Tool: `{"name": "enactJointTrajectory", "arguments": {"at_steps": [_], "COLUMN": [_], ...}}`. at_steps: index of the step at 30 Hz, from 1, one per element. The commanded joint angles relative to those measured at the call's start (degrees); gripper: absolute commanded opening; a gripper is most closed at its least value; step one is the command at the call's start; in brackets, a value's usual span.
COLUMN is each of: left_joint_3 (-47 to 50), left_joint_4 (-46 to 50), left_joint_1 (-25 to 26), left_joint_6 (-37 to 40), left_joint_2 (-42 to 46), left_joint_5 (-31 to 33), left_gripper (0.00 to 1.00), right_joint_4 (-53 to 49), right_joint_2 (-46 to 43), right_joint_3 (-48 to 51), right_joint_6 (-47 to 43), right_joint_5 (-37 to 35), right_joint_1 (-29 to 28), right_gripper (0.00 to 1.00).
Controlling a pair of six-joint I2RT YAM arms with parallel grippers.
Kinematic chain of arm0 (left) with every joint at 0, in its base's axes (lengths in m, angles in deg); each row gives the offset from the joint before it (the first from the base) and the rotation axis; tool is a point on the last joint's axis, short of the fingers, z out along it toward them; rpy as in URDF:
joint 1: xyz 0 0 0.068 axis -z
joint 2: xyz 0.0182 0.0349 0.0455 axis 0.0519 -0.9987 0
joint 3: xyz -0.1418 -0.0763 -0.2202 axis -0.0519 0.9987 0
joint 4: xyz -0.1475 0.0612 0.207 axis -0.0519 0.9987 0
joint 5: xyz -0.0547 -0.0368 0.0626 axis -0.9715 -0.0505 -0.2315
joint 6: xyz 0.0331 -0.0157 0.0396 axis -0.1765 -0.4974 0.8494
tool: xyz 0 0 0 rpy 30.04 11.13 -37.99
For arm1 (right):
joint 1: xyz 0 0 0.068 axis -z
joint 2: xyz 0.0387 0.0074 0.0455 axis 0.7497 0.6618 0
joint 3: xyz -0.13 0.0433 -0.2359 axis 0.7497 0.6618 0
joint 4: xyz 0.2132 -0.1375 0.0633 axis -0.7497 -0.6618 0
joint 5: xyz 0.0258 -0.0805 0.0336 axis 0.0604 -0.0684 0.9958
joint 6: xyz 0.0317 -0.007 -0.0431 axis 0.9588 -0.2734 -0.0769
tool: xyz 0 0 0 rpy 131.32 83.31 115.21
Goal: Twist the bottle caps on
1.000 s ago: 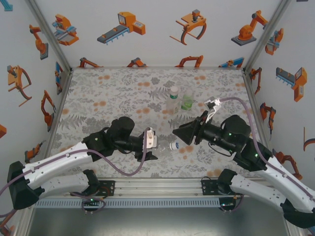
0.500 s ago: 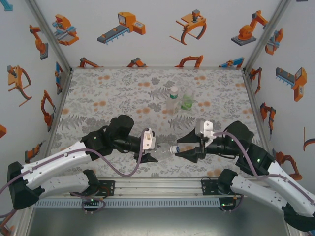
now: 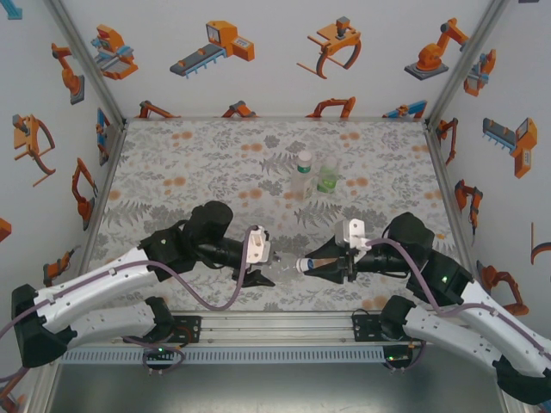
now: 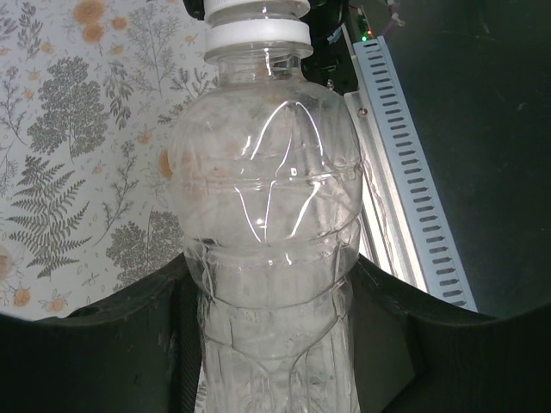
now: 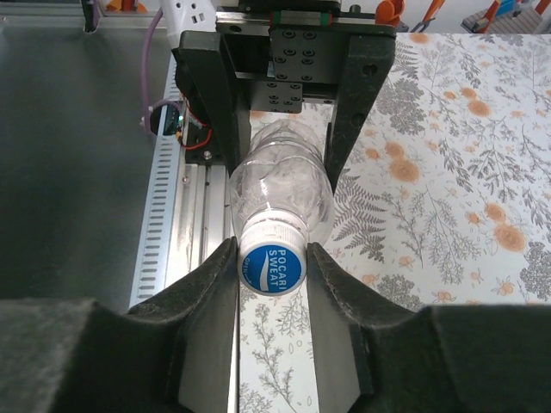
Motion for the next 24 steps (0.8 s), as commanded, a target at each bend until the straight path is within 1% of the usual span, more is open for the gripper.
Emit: {"name": "enactJointTrajectory", "arguments": {"at_steps": [1,2,4,7,10,11,15,18,20,22,24], "left_joint_3": [-0.45,-0.30,-0.03,0.32,1.37,1.86,3.06,3.83,3.96,3.79,3.79], "left_joint_4": [-0.81,-1.09,-1.51,-2.07,-4.20,-5.35,-9.23,-11.86,-12.64,-12.66,-12.81], "left_joint_1": [0.09,0.09,0.09,0.09,0.09,0.09,0.12,0.12,0.13,0.13,0.08], "left_joint_6": [0.01,-0.09,-0.24,-0.70,-1.47,-1.68,-2.10,-2.35,-2.53,-2.45,-2.32], "left_joint_2": [1.79,1.90,2.13,2.27,2.56,2.74,2.90,2.54,1.99,1.50,1.07], "left_joint_5": [-1.32,-1.10,-0.30,1.45,5.39,7.12,14.02,16.97,18.22,18.84,18.98], "left_gripper": [0.00,0.00,0.00,0.00,0.00,0.00,0.00,0.00,0.00,0.00,0.00], "right_joint_4": [2.52,2.79,3.96,6.94,8.85,9.00,7.70,4.77,3.96,2.43,1.61], "right_joint_2": [-0.05,-0.01,0.39,1.00,2.12,2.65,4.60,5.75,6.31,6.65,7.00], "right_joint_3": [0.23,0.25,0.32,1.12,1.80,1.89,2.50,3.48,4.41,4.54,4.32], "right_joint_6": [0.25,0.84,3.89,12.37,26.28,31.40,53.12,67.64,76.14,82.76,86.33], "right_joint_5": [0.29,-0.07,-2.23,-7.16,-15.85,-18.80,-29.12,-35.91,-38.09,-40.17,-41.11], "right_joint_1": [-0.09,-0.09,-0.09,-0.09,-0.09,-0.09,-0.09,-0.09,-0.09,-0.09,-0.08], "right_gripper": [0.31,0.31,0.27,0.21,0.08,0.01,0.00,0.00,0.00,0.00,0.00]}}
